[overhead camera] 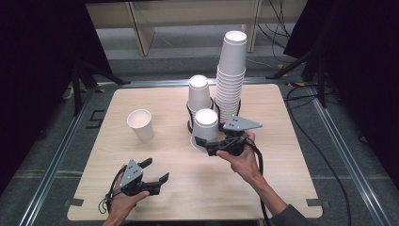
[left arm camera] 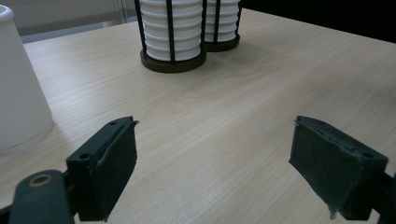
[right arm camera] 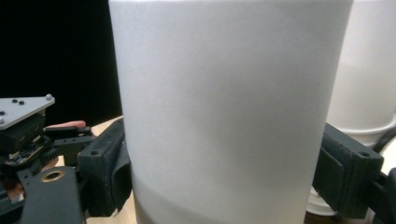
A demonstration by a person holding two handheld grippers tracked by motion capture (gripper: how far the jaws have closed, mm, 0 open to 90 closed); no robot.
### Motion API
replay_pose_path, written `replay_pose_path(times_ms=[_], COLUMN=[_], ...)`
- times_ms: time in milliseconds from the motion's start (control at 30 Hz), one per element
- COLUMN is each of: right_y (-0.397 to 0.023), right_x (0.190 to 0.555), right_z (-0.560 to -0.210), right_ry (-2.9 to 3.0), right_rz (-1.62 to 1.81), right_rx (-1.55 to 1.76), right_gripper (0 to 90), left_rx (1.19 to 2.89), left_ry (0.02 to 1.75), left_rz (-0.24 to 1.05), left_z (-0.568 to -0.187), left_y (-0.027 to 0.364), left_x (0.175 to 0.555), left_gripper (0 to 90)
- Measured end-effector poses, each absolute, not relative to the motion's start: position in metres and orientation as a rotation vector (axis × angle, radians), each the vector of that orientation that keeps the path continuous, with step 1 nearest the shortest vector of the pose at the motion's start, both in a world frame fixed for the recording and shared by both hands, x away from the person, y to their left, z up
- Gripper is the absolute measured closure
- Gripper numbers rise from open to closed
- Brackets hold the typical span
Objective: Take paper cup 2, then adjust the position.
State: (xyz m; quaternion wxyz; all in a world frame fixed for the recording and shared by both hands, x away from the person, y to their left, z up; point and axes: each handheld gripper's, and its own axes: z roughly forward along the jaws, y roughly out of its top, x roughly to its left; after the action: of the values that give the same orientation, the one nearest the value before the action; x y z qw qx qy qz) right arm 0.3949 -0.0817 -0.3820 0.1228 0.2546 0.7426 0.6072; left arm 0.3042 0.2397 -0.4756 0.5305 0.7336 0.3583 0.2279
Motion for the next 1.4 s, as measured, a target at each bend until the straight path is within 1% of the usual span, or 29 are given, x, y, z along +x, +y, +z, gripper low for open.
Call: replay_pose_path(times_ms=[400,567,733,867,967,1233,1400], right_y=[-0.055,-0.048,-0.043,-0.038,-0.034,-0.027,-0.021], right_x=[0.389,0.388,0.386,0.385,0.383,0.384,0.379], right_z=[-0.407,-0.413,-0.417,-0.420,-0.421,-0.425,-0.427], right_ry=[2.254,2.271,2.295,2.314,2.327,2.324,2.348], right_rz=[1.798,1.793,1.786,1.766,1.759,1.784,1.788], right_rx=[0.684,0.666,0.676,0.671,0.658,0.641,0.625], right_gripper=[18.3,18.3,18.3,18.3,18.3,18.3,18.3], left_rx=[1.740,1.759,1.738,1.752,1.721,1.741,1.718], left_ry=[0.801,0.805,0.789,0.792,0.778,0.776,0.768], left_rz=[0.524,0.531,0.522,0.526,0.516,0.501,0.492], left_z=[-0.475,-0.474,-0.475,-0.474,-0.474,-0.473,-0.472], left_y=[0.236,0.237,0.235,0.236,0.234,0.233,0.231], left_x=[0.301,0.299,0.300,0.298,0.299,0.298,0.298], left_gripper=[14.0,14.1,14.0,14.0,14.0,14.0,14.0])
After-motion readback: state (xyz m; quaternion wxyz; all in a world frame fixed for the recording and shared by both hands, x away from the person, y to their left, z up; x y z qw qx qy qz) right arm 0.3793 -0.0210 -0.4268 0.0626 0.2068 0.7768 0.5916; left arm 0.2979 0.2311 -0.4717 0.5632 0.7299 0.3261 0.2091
